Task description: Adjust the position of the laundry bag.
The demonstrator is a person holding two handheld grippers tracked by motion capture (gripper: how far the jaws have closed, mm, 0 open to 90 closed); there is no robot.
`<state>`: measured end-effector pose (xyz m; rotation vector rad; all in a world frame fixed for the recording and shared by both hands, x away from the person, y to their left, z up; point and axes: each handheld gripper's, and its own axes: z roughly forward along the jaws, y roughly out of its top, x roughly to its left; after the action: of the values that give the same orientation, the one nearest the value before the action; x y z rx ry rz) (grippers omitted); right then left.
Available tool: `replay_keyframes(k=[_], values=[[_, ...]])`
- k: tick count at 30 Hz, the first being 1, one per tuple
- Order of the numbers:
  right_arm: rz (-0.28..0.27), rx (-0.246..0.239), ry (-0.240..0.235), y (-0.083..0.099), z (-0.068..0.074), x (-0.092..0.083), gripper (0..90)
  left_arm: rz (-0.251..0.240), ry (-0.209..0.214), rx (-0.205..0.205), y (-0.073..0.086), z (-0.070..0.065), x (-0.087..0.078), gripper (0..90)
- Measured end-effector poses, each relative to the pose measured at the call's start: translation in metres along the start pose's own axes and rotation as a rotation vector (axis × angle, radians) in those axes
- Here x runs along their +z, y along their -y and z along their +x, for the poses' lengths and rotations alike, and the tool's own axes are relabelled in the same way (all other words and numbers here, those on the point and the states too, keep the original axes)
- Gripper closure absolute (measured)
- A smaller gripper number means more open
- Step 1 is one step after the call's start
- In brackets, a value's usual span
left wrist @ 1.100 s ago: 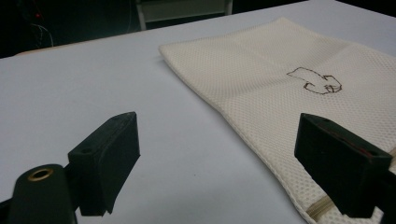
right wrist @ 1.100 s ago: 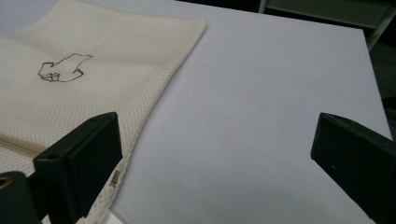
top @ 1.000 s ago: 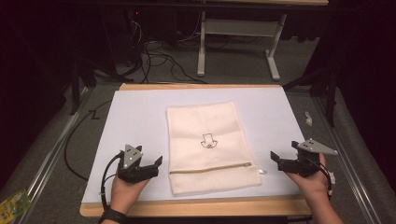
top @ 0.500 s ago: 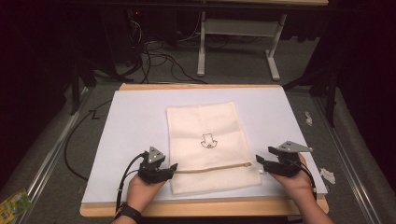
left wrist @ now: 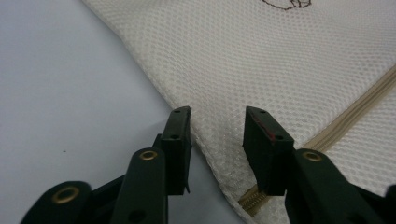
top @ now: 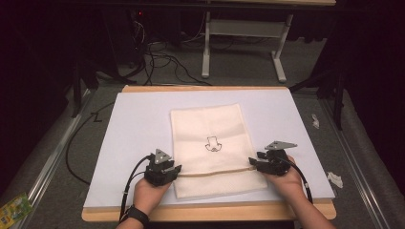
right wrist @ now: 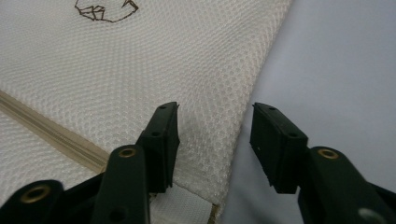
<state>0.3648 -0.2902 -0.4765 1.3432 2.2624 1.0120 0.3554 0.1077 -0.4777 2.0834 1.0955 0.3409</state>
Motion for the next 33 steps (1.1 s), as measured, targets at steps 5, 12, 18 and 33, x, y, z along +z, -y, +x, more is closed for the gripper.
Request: replay_keyframes(k=[5,12,18,33], values=[[0.015,-0.034,0.015,0.000,0.003,-0.002,74.1,-0.009,-0.021,0.014,0.001,-0.002,0.000,75.3],[0.025,-0.067,0.005,0.000,0.004,-0.003,85.9,-0.008,-0.027,0.054,0.001,-0.006,0.001,87.4],[0.024,-0.080,0.011,-0.001,0.005,-0.004,87.4,-0.010,-0.027,0.052,-0.001,-0.005,0.002,88.5],[0.010,-0.037,0.033,0.009,-0.005,-0.020,86.3,-0.039,-0.022,0.049,-0.026,-0.004,0.022,88.3]])
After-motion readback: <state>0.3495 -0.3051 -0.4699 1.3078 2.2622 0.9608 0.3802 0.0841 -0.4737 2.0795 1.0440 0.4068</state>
